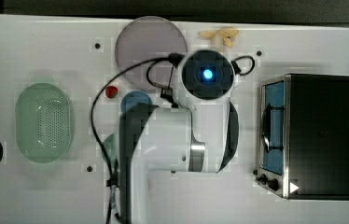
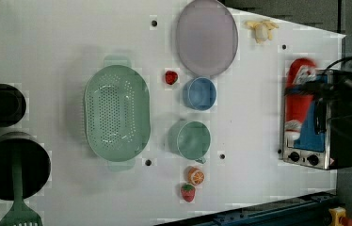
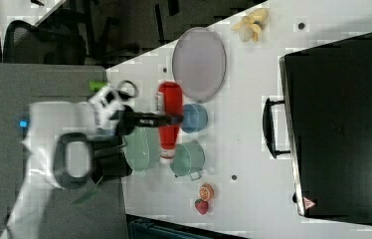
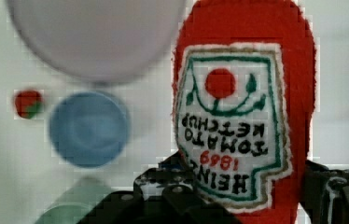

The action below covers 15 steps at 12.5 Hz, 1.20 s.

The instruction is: Pick ketchup from plate and place it on table.

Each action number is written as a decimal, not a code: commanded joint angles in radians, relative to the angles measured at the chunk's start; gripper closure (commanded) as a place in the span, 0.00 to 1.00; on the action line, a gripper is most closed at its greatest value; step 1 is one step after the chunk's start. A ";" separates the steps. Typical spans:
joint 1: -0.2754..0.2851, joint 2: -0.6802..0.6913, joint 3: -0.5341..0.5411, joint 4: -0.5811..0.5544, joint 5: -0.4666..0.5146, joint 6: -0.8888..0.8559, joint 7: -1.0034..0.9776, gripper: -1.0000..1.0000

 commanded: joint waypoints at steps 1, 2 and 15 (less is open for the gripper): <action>-0.018 0.029 -0.022 -0.158 0.049 0.153 -0.011 0.37; -0.017 0.041 -0.021 -0.199 0.055 0.226 -0.012 0.37; -0.009 0.174 0.006 -0.272 0.055 0.582 0.006 0.00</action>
